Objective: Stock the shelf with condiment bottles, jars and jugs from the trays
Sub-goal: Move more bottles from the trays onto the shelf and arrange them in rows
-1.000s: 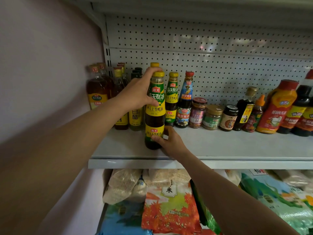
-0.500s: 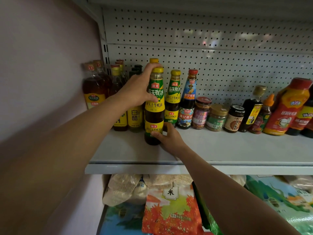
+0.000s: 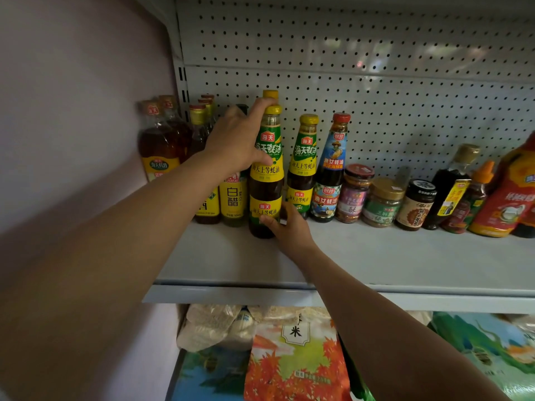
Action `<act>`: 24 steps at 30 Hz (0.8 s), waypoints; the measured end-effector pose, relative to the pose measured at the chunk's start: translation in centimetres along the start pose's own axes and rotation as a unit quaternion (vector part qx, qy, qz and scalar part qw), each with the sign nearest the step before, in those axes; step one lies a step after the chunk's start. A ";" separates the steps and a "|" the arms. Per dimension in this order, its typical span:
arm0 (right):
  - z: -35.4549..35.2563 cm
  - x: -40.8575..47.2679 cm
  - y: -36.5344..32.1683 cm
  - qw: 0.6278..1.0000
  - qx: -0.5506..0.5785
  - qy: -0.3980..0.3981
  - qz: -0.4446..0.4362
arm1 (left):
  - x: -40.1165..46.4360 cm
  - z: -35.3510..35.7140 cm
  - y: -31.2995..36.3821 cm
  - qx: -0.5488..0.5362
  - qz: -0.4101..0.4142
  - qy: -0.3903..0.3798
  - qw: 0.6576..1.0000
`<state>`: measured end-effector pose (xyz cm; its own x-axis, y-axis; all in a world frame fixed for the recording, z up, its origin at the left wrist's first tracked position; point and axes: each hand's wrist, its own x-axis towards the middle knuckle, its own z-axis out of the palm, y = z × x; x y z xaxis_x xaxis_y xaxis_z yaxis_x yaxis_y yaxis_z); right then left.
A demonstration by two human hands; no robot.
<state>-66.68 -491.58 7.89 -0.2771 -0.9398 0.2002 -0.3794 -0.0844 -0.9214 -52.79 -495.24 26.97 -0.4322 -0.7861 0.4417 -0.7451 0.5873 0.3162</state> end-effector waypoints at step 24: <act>0.1 0.7 -1.6 0.989 -0.134 0.026 0.056 | 1.2 0.8 0.6 0.069 0.006 0.036 0.997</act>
<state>-66.15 -492.19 9.48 -0.3727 -0.9194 0.1258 -0.5626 0.1160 -0.8186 -54.15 -495.97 27.03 -0.4077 -0.7609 0.5048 -0.8051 0.5604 0.1945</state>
